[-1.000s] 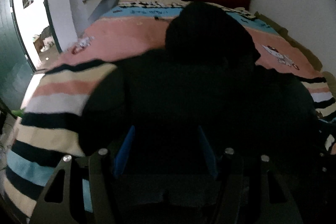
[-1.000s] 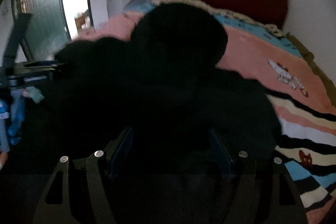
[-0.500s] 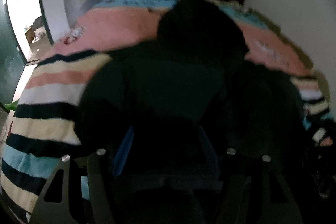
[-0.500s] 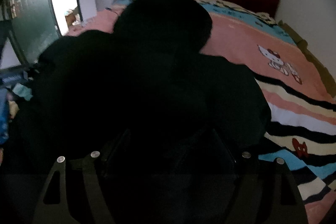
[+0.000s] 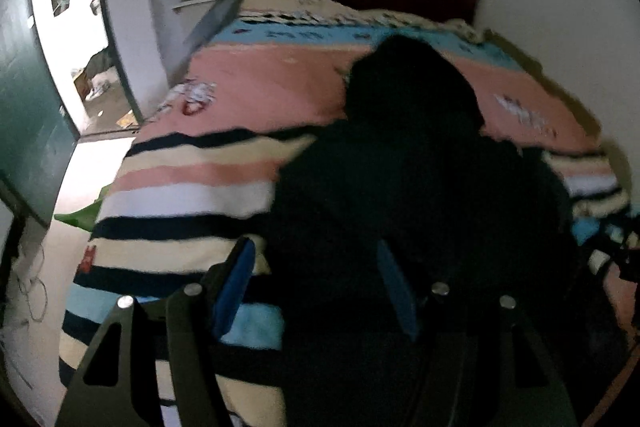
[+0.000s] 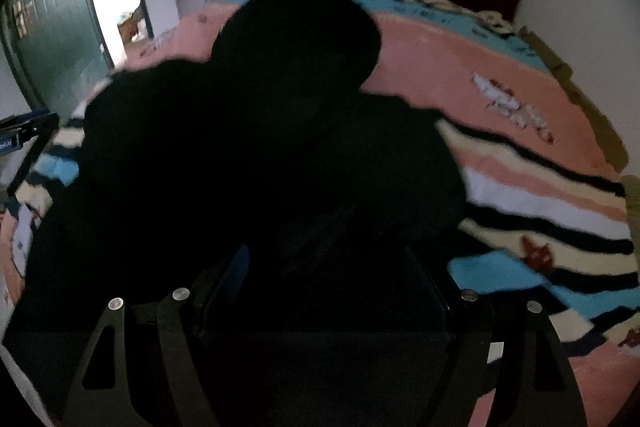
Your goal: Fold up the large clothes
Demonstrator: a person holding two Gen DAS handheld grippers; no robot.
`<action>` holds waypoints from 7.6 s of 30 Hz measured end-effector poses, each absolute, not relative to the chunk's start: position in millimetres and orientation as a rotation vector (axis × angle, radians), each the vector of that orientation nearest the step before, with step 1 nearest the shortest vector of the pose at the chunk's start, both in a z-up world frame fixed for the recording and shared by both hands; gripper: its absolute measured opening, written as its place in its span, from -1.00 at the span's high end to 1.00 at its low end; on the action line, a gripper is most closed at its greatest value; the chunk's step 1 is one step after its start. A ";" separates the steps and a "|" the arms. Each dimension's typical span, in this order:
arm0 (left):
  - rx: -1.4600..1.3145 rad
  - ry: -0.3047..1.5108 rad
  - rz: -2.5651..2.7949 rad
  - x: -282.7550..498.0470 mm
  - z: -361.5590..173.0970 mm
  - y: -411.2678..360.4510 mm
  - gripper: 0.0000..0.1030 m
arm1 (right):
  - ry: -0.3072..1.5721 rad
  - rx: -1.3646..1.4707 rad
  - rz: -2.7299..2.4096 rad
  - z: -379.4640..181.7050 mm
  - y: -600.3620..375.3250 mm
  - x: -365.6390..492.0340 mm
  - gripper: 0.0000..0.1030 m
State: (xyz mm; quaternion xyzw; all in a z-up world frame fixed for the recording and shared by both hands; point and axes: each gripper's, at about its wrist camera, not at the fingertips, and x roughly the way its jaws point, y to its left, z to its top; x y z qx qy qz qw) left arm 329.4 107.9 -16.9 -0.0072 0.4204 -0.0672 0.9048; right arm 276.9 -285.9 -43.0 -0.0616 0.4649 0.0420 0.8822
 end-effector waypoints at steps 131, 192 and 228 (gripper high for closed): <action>-0.066 0.825 -0.436 399.6 -14.8 -91.0 -0.18 | 0.790 0.031 0.224 -3.0 -304.5 397.2 -0.23; -0.043 0.903 -0.334 153.5 -62.4 24.4 -0.42 | 0.969 0.036 0.124 -55.3 -345.7 150.5 -0.54; -0.703 1.050 -0.564 39.0 -168.0 121.2 -0.36 | 1.139 0.482 0.330 -139.0 -389.4 74.0 -0.35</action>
